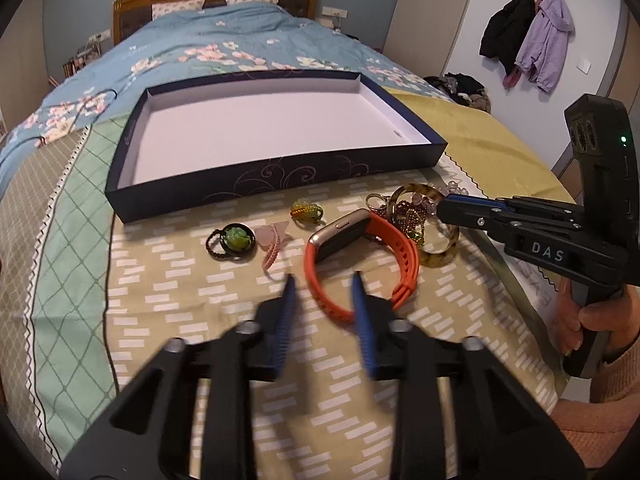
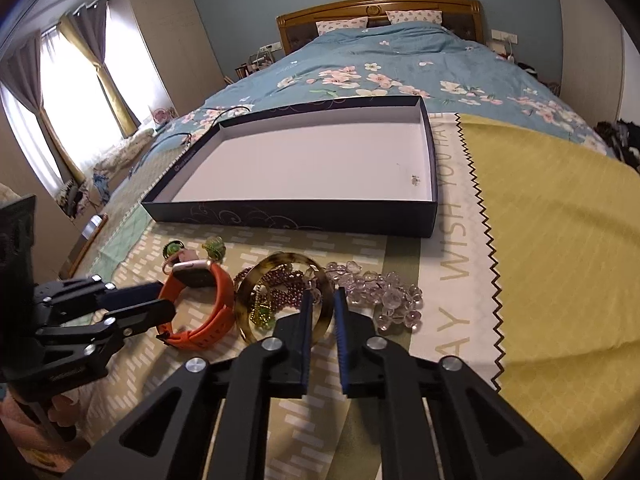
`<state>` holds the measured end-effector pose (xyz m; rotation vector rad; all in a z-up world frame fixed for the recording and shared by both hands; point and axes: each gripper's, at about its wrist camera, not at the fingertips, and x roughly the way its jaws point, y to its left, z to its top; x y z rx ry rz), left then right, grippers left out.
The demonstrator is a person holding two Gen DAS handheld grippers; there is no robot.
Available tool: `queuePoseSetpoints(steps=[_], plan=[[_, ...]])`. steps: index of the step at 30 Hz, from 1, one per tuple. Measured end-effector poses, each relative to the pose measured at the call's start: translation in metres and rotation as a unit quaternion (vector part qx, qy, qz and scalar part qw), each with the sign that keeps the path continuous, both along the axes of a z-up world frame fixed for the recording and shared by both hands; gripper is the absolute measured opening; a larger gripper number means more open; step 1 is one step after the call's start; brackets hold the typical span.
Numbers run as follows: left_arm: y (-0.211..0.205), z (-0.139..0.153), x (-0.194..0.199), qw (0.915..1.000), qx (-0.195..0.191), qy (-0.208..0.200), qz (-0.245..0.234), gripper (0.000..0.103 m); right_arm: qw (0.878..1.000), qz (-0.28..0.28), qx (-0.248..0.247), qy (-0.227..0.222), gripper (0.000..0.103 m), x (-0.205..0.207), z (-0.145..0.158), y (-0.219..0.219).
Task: Organize jewelry
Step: 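Grasp the orange smartwatch band with the left tool while the right tool grasps the tortoiseshell bangle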
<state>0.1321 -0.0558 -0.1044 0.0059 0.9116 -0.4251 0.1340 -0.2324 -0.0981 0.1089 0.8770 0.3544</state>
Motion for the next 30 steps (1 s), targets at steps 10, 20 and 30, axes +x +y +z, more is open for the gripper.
queuePoseSetpoints(steps=[10,20,30], plan=[[0.001,0.007,0.005,1.0000,-0.005,0.003,0.000,0.006,0.999,0.005,0.031,-0.024,0.006,0.000,0.021,-0.011],[-0.007,0.006,-0.005,0.9983,0.039,-0.014,-0.041,0.031,0.999,0.012,0.034,-0.035,0.006,0.009,0.029,-0.008],[-0.001,0.011,0.008,0.9996,0.016,-0.012,-0.022,0.007,0.998,0.015,0.032,-0.051,0.006,0.021,0.038,-0.011]])
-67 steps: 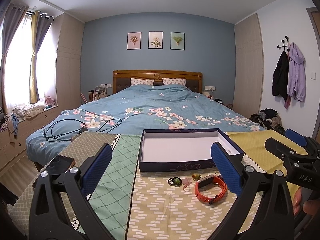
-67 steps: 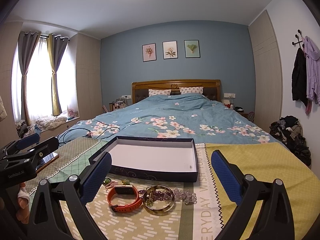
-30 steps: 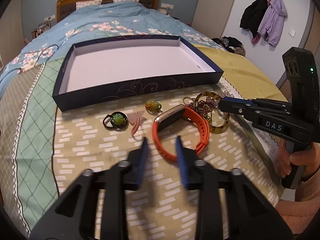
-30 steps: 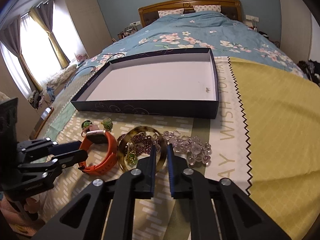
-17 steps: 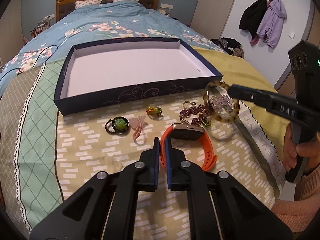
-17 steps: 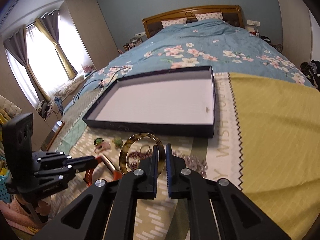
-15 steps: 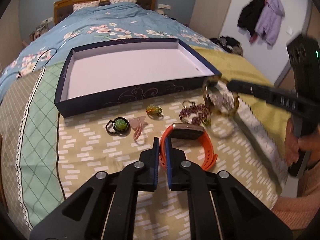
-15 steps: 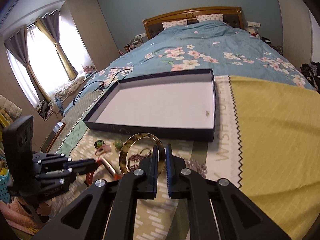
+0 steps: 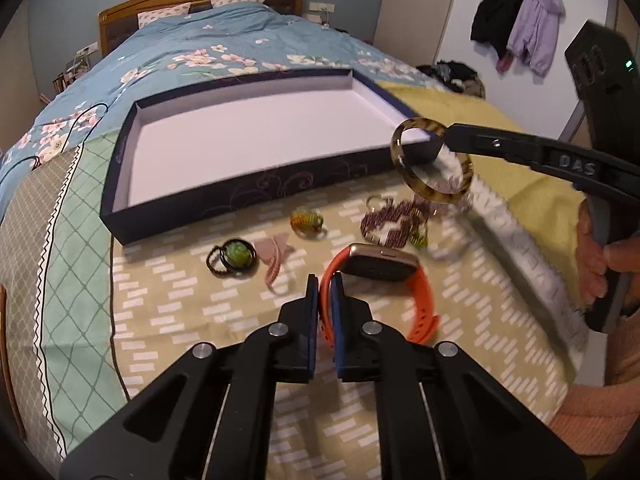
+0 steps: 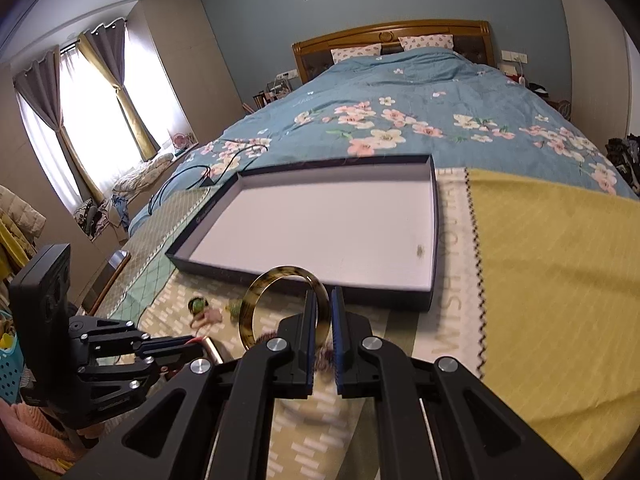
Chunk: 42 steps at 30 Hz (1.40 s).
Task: Organize jewelry
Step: 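Grasp the orange smartwatch band with the left tool while the right tool grasps the tortoiseshell bangle, then lower the watch and bangle into the white box and open both tools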
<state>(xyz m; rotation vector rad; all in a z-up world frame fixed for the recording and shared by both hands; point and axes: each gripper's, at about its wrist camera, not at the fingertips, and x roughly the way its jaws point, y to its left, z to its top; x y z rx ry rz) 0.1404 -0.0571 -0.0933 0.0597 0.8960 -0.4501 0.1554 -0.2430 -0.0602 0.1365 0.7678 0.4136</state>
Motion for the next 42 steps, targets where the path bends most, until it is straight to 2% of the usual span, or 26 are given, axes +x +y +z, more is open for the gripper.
queuePoseSetpoints(steps=[7,11,15,22,29,39,41,42], plan=[[0.026,0.042,0.029,0.9971,-0.055,-0.038,0.037,0.007,1.000,-0.001,-0.007,-0.020,0.006,0.039,0.015,0.006],[0.040,0.051,0.068,0.9948,-0.059,-0.035,0.075,0.007,1.000,-0.003,-0.015,-0.018,0.006,0.071,0.015,0.014],[0.049,0.053,0.111,0.9926,-0.048,-0.027,0.109,0.007,1.000,-0.006,-0.023,-0.011,0.006,0.100,0.010,0.022],[0.055,0.041,0.177,0.9879,-0.054,0.006,0.146,0.007,0.999,-0.018,-0.036,0.012,0.006,0.147,-0.003,0.035],[0.053,0.023,0.229,0.9845,-0.037,0.029,0.169,0.008,0.998,-0.024,-0.055,0.032,0.006,0.175,-0.014,0.044],[0.041,0.004,0.270,0.9823,-0.004,0.057,0.178,0.009,0.995,-0.039,-0.061,0.062,0.006,0.191,-0.025,0.044],[0.041,0.001,0.275,0.9807,-0.009,0.068,0.183,0.013,0.996,-0.041,-0.060,0.060,0.011,0.191,-0.024,0.044],[0.043,0.001,0.274,0.9804,-0.013,0.068,0.185,0.022,0.996,-0.043,-0.061,0.055,0.029,0.189,-0.022,0.043]])
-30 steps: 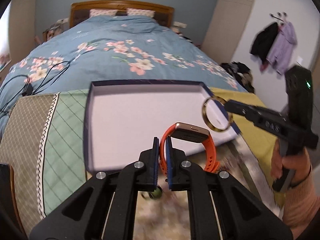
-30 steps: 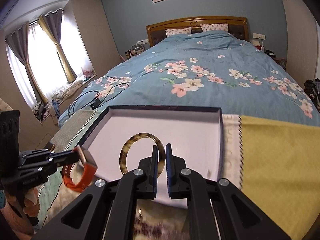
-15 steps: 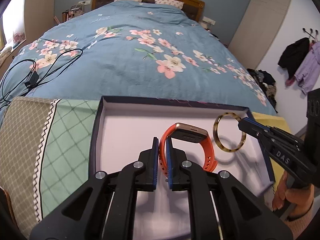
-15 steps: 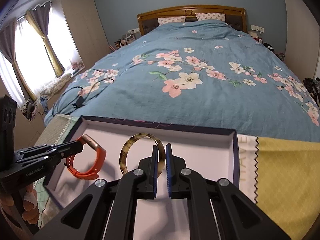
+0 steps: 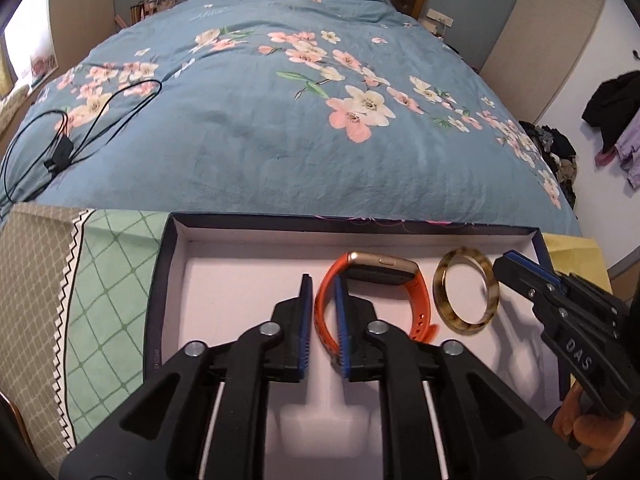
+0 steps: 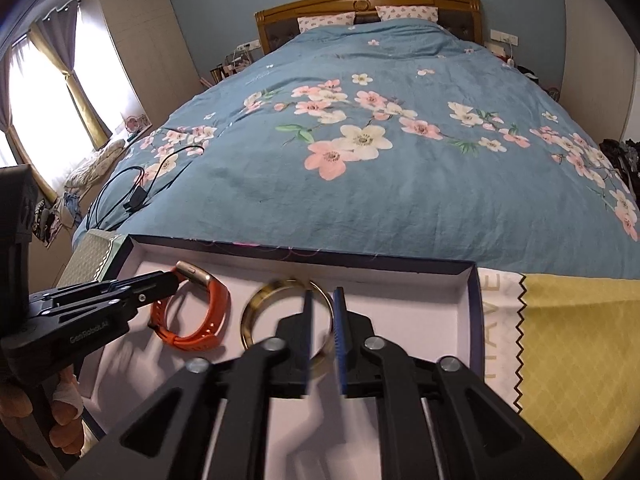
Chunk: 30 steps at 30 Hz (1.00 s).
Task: Organize jewelry
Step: 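Lower the watch and bangle into the white box and open both tools, then grasp the clear crystal bracelet with the right tool while the left tool grasps the pink charm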
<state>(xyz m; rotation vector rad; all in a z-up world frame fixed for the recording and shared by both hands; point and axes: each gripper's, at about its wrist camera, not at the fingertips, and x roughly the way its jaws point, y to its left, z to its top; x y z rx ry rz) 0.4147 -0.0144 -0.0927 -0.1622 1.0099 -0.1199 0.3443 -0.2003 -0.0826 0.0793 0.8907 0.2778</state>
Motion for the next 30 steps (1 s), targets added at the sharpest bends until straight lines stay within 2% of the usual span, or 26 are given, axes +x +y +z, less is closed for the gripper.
queuePoseSetpoints(steps=[1,2,5,7,11,14,21,24,30], plan=[[0.000,0.001,-0.002,1.0000,-0.004,-0.005,0.000,0.026,1.000,-0.003,-0.003,-0.009,0.035,-0.004,0.002,-0.001],[0.001,0.005,-0.004,0.9999,-0.001,-0.014,0.000,0.031,1.000,-0.004,-0.003,-0.017,0.037,-0.008,0.005,-0.002],[0.006,0.016,-0.023,0.9989,0.004,-0.047,-0.001,0.037,0.998,0.009,0.020,-0.051,0.037,-0.031,0.021,-0.011],[0.010,0.028,-0.043,0.9967,0.010,-0.080,-0.007,0.045,0.997,0.023,0.028,-0.070,0.037,-0.051,0.032,-0.017],[0.013,0.052,-0.104,0.9858,0.017,-0.156,-0.060,0.054,0.993,0.059,0.031,-0.102,0.043,-0.100,0.049,-0.035],[0.016,0.056,-0.145,0.9797,0.021,-0.176,-0.094,0.057,0.992,0.074,0.019,-0.104,0.043,-0.133,0.046,-0.048],[0.024,0.039,-0.212,0.9766,0.027,-0.171,-0.127,0.057,0.994,0.089,-0.019,-0.054,0.043,-0.183,0.006,-0.062],[0.023,0.029,-0.231,0.9770,0.028,-0.163,-0.134,0.058,0.994,0.099,-0.035,-0.037,0.043,-0.191,-0.009,-0.059],[0.016,0.014,-0.251,0.9786,0.030,-0.150,-0.137,0.059,0.993,0.107,-0.047,-0.030,0.043,-0.191,-0.016,-0.053]])
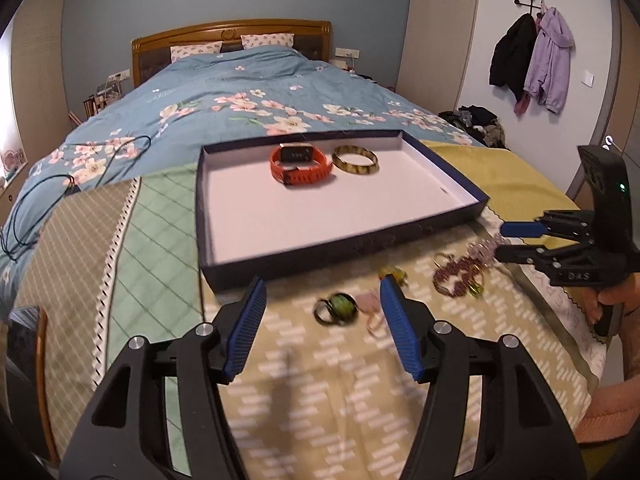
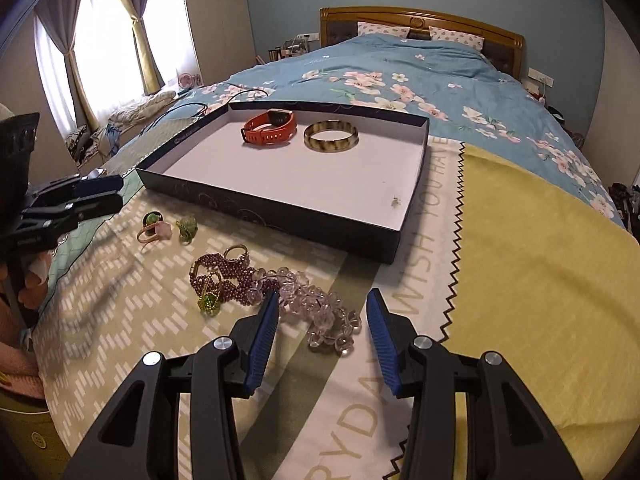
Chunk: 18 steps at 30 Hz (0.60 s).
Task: Organize jewelry
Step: 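Grasp the clear crystal bracelet with the right tool while the left tool grasps the pink charm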
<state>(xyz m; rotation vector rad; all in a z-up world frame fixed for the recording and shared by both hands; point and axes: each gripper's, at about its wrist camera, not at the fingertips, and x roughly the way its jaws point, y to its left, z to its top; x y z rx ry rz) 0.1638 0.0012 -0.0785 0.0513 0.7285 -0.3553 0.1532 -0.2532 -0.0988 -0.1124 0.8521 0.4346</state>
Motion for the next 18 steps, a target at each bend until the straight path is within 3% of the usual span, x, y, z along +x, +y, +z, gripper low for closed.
queuePoseSetpoints(steps=[4,7,10,11,18], plan=[[-0.002,-0.006,-0.006,1.0000,-0.003,0.004,0.002,0.059,1.000,0.005,-0.002,0.002,0.038,0.000,-0.001,0.003],[-0.001,-0.007,-0.006,0.9999,-0.012,0.010,0.003,0.061,1.000,0.011,0.004,0.003,0.020,-0.001,-0.001,0.002],[-0.002,-0.005,-0.008,0.9999,-0.014,0.007,0.000,0.061,1.000,0.012,0.009,0.001,0.014,-0.004,0.001,0.002],[-0.002,-0.005,-0.009,0.9999,-0.014,0.007,-0.001,0.061,1.000,0.013,0.013,0.000,0.008,-0.005,0.001,0.002],[-0.007,-0.004,-0.012,0.9998,-0.016,0.006,-0.014,0.061,0.998,0.012,0.066,-0.010,0.008,-0.009,0.019,-0.003]])
